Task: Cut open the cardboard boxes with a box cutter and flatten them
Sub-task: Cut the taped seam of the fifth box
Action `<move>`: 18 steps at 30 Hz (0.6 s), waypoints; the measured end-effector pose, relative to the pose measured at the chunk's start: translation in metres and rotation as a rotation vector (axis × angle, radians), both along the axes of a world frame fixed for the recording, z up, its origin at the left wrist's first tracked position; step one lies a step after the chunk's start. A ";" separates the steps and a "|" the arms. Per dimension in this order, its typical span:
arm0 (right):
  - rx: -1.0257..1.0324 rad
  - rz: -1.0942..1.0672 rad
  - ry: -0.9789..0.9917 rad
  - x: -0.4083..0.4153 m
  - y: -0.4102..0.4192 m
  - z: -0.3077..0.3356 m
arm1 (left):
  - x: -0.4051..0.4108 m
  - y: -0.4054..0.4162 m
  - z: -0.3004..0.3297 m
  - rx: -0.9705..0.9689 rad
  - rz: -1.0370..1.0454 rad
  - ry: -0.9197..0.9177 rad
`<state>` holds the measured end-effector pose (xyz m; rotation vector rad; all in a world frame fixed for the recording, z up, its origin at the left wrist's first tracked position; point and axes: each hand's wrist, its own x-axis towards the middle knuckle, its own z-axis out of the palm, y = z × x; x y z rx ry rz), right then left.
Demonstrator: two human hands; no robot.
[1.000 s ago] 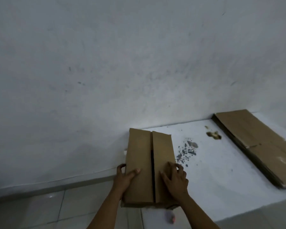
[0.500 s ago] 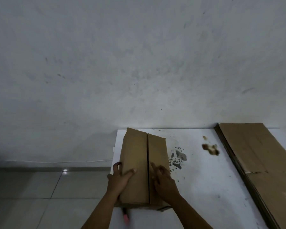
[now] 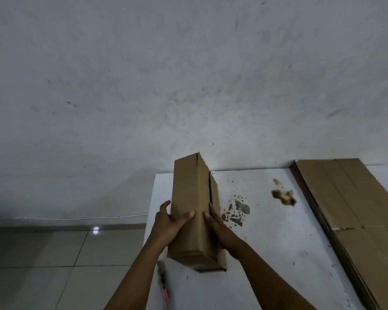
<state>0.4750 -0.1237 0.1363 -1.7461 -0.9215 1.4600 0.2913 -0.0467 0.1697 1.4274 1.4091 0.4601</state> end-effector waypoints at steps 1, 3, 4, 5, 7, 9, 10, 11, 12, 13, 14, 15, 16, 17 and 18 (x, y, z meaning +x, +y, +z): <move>-0.037 -0.061 0.130 0.003 -0.001 0.001 | 0.006 -0.002 0.004 0.015 -0.036 -0.022; -0.106 -0.150 0.354 0.012 -0.004 -0.001 | 0.022 -0.007 0.005 0.061 -0.103 -0.029; -0.109 -0.169 0.423 0.016 -0.005 -0.002 | 0.030 -0.009 0.003 0.072 -0.122 -0.029; -0.102 -0.191 0.475 0.021 -0.007 -0.003 | 0.037 -0.011 0.000 0.075 -0.129 -0.031; -0.069 -0.242 0.537 0.030 -0.013 -0.001 | 0.048 -0.012 -0.003 0.041 -0.140 -0.052; -0.007 -0.270 0.572 0.042 -0.019 0.006 | 0.055 -0.012 -0.003 -0.034 -0.166 -0.121; 0.005 -0.278 0.587 0.049 -0.023 0.009 | 0.057 -0.013 -0.003 -0.060 -0.189 -0.133; 0.006 -0.288 0.591 0.056 -0.025 0.010 | 0.058 -0.012 -0.008 -0.058 -0.218 -0.120; 0.009 -0.294 0.591 0.064 -0.028 0.010 | 0.058 -0.012 -0.013 -0.035 -0.248 -0.081; 0.013 -0.302 0.586 0.070 -0.030 0.008 | 0.057 -0.012 -0.021 0.008 -0.282 -0.044; 0.022 -0.307 0.581 0.077 -0.032 0.007 | 0.055 -0.013 -0.029 0.044 -0.320 -0.003; 0.026 -0.316 0.565 0.084 -0.035 0.005 | 0.053 -0.013 -0.039 0.062 -0.354 0.025; 0.022 -0.333 0.552 0.091 -0.038 0.002 | 0.052 -0.014 -0.048 0.061 -0.386 0.054; 0.014 -0.355 0.522 0.097 -0.041 0.001 | 0.050 -0.014 -0.057 0.067 -0.413 0.084; 0.006 -0.390 0.493 0.104 -0.044 -0.002 | 0.048 -0.015 -0.062 0.069 -0.428 0.130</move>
